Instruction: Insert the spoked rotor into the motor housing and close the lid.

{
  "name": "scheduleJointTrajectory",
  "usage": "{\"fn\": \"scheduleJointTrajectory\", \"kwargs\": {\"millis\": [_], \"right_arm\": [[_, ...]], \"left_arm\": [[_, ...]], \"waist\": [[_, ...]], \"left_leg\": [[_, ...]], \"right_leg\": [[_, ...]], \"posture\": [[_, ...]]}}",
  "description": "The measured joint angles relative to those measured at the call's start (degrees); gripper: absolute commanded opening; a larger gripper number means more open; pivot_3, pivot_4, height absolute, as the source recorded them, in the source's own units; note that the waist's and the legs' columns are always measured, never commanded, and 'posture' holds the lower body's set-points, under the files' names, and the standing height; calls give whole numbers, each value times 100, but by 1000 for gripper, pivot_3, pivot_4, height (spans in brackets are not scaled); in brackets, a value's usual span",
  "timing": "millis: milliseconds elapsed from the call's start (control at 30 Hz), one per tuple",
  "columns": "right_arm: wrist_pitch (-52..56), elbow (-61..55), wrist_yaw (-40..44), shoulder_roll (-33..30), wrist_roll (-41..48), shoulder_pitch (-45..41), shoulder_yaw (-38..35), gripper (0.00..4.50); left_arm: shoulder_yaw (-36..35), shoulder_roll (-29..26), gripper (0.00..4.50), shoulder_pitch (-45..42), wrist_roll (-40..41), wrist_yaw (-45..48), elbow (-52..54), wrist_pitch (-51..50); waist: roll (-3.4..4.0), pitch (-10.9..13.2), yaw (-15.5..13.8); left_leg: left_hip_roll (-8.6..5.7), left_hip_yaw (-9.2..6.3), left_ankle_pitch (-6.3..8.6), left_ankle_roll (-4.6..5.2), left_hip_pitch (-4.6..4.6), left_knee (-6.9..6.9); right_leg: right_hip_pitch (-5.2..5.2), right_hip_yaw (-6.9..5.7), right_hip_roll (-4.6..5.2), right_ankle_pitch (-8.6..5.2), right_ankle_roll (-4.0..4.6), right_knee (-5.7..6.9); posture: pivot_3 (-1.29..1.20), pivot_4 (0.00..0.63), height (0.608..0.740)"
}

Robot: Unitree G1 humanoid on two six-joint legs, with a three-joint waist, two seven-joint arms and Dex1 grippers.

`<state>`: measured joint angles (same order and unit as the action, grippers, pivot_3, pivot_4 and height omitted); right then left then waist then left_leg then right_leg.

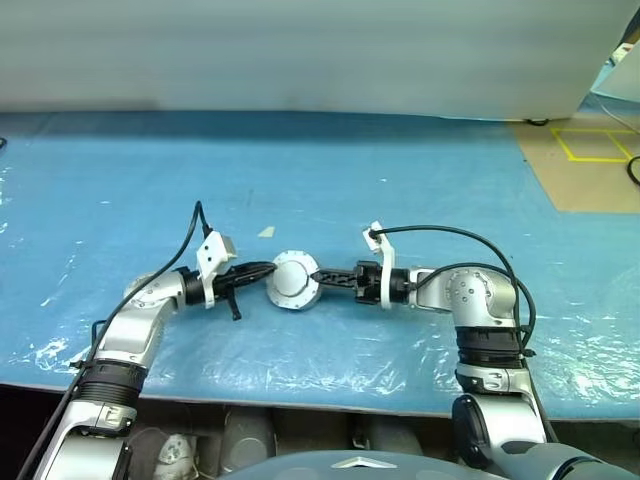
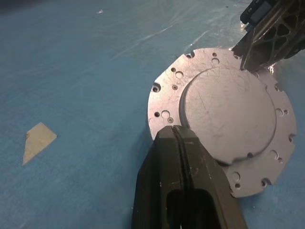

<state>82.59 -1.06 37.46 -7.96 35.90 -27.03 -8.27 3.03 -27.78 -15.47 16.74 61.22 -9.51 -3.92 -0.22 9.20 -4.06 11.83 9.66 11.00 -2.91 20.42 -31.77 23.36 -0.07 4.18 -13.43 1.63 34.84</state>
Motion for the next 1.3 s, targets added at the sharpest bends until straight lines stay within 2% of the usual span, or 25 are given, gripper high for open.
{"fn": "scheduleJointTrajectory", "kwargs": {"millis": [167,267,400,500,633,767,900,1233,1300], "right_arm": [[130,-144,-8,-17,37,101,41,1075],[78,-145,-10,27,41,100,67,1075],[74,-39,-110,462,151,75,-30,1075],[12,329,-435,890,322,-192,-657,1075],[-244,658,-991,1227,592,-631,-1652,1075],[-530,705,-1338,1408,866,-797,-2158,1075],[-718,774,-1662,1504,1105,-798,-2373,1075],[-951,814,-1952,1505,1834,-796,-2416,1075],[-978,811,-1965,1505,1879,-775,-2374,1075]], "left_arm": [[-22,106,0,-46,-3,-32,-60,147],[-205,364,0,-147,168,-324,-165,21],[-504,610,0,-278,621,-584,-213,-498],[-894,696,0,-396,1037,-753,-215,-824],[-1320,782,0,-475,1494,-967,-211,-1193],[-1608,962,0,-480,1833,-1283,-278,-1583],[-1674,1067,896,-408,2058,-1394,-246,-1838],[-1857,1657,4301,-265,2974,-1988,114,-2873],[-1892,1670,4454,-264,3117,-2088,142,-3082]], "waist": [[0,0,17],[0,0,16],[-1,1,26],[-2,2,7],[-3,2,-17],[-3,2,0],[-3,3,14],[-3,3,14],[-3,3,14]], "left_leg": [[1,5,0,-1,-10,19],[0,6,-1,-2,-9,21],[0,6,-1,-2,14,20],[-2,5,-2,-1,77,-2],[-3,3,-2,-1,84,-7],[1,0,-2,-2,84,-1],[0,-1,-3,-2,85,5],[1,-4,-2,-2,86,0],[1,-5,-3,-2,87,0]], "right_leg": [[1,2,-3,0,0,-2],[2,2,-3,0,0,-2],[25,1,-4,0,1,0],[77,-1,-3,9,-8,13],[78,-6,-1,16,-20,14],[79,-15,-3,17,-21,15],[80,-15,-5,18,-23,14],[79,-17,-5,19,-24,17],[79,-17,-5,19,-24,17]], "posture": [[0,150,740],[0,150,740],[0,150,740],[0,150,740],[0,150,740],[0,150,740],[0,150,740],[0,150,740],[0,150,740]]}}
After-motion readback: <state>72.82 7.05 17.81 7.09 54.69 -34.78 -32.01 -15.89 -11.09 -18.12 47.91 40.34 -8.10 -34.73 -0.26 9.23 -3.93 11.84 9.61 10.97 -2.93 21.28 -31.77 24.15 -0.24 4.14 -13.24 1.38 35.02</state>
